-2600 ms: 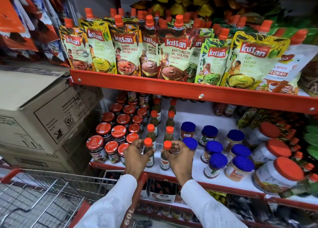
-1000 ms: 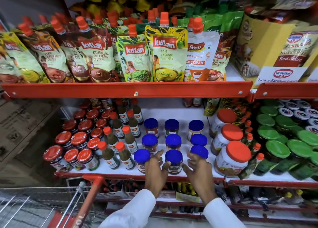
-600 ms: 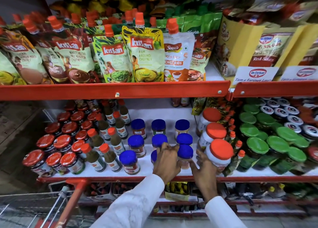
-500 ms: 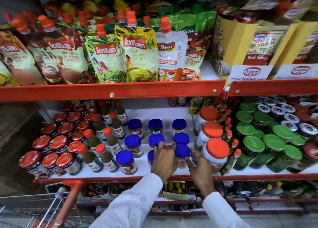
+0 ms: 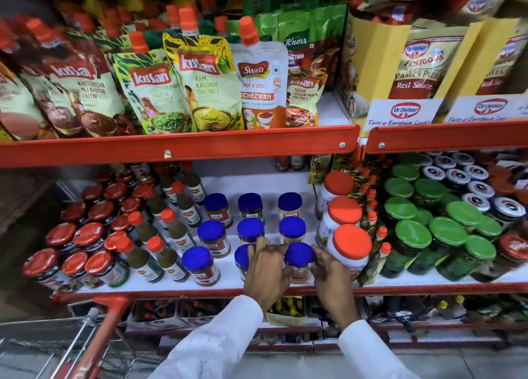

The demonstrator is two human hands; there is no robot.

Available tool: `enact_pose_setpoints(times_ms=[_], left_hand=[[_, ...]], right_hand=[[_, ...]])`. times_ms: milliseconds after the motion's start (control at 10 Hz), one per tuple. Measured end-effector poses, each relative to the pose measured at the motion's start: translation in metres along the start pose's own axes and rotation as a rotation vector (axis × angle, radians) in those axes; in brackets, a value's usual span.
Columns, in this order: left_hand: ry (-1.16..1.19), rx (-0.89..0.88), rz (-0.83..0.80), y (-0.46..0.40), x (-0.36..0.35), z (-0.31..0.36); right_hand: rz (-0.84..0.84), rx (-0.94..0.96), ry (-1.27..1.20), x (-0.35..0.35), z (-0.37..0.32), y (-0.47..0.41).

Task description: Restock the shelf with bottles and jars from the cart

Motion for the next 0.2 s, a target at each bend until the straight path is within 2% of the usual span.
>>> enact_pose_setpoints(times_ms=[200], left_hand=[[0.006, 0.001, 0.025, 0.004, 0.009, 0.0]], right_hand=[[0.02, 0.002, 0.065, 0.011, -0.007, 0.01]])
Point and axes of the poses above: each hand's wrist, its own y-axis away from the middle knuckle, its own x-axis out of the back of the hand, z = x × y, the point moved 5 cm from there along -y, towards the middle knuckle, and after that the axes turned 9 degrees about -z, right-handed, at the moved point
